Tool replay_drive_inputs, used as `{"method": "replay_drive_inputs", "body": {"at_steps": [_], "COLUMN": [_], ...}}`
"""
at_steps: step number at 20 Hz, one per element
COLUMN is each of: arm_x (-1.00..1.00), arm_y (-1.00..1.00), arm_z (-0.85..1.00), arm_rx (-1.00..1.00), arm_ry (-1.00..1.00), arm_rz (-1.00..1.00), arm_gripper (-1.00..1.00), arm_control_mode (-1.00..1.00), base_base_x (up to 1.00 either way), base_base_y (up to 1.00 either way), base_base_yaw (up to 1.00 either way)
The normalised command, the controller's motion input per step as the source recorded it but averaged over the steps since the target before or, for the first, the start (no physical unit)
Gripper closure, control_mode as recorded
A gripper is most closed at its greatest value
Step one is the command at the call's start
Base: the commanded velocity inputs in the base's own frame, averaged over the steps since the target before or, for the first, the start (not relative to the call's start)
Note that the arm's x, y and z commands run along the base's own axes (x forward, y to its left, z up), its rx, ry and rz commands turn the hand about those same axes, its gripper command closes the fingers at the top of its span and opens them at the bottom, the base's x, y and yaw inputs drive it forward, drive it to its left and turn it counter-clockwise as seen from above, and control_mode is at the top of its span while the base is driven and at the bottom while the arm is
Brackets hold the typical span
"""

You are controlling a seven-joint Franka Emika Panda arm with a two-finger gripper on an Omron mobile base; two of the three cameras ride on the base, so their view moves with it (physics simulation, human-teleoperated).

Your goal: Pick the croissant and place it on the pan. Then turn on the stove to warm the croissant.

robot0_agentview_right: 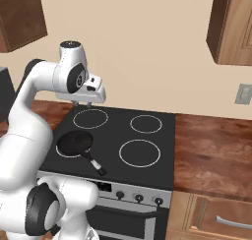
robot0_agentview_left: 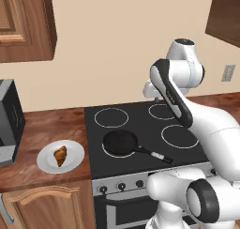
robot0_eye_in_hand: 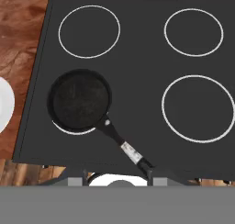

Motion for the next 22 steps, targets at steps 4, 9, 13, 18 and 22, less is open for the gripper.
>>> {"method": "replay_drive_inputs", "body": {"at_steps": [4, 9, 13, 18, 22], "arm_x": [-0.01, 0.00, 0.00, -0.10, -0.12], "arm_y": [0.28, 0.77, 1.00, 1.00, 1.00], "arm_z": [0.00, 0.00, -0.08, -0.33, -0.47], "arm_rx": [0.00, 0.00, 0.00, 0.02, 0.00], "arm_ry": [0.00, 0.00, 0.05, 0.13, 0.14], "arm_rz": [0.01, 0.01, 0.06, 0.09, 0.12], "arm_gripper": [-1.00, -1.00, -1.00, -1.00, -1.00], "arm_control_mode": [-1.00, -1.00, -1.00, -1.00, -1.00], "base_base_x": [0.00, 0.00, 0.00, 0.00, 0.00], "base_base_y": [0.00, 0.00, 0.00, 0.00, 0.00], "base_base_yaw": [0.00, 0.00, 0.00, 0.00, 0.00]}}
